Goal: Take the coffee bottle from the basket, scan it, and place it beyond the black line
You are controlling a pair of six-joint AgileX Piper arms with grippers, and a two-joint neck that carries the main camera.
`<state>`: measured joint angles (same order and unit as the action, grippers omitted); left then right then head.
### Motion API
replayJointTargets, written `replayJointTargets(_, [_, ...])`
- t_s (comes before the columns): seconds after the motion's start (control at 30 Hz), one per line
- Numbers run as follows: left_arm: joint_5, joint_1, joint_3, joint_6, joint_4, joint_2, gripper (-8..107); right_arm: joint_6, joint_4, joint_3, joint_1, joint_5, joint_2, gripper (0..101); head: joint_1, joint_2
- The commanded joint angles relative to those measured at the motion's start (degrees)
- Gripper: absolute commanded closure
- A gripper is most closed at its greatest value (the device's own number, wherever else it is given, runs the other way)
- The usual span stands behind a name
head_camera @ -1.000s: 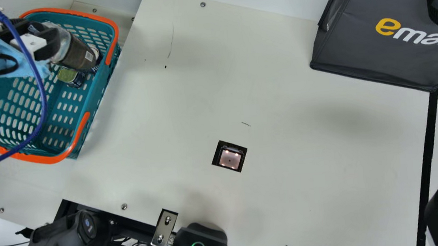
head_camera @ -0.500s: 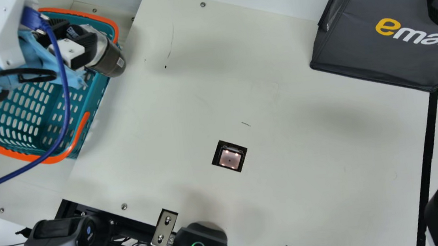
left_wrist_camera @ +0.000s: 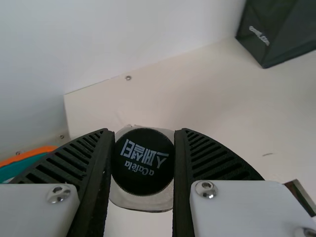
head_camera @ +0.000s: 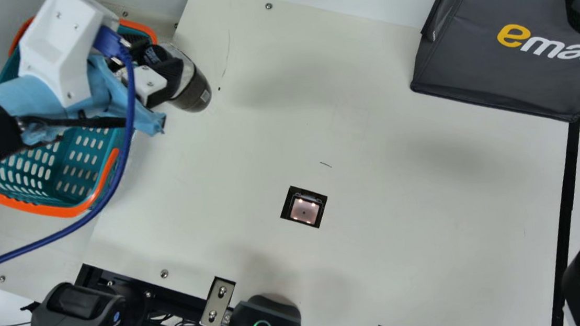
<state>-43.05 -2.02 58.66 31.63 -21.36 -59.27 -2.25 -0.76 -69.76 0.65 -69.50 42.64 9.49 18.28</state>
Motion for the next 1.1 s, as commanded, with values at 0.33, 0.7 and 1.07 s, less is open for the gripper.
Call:
replayJointTargets(0.33, [3.58,-13.86,-0.6,-9.32,6.39,-1.56,89,0.0,0.0,0.0,0.0,0.0,0.0,10,-1.57,0.14])
replayJointTargets(0.7, [6.26,-21.56,-1.32,-16.12,10.99,-4.38,89,0.0,0.0,0.0,0.0,0.0,0.0,10,-1.57,0.14])
replayJointTargets(1.07, [7.65,-25.86,-2.47,-21.74,13.05,-6.81,89,0.0,0.0,0.0,0.0,0.12,0.0,10,-1.57,0.14])
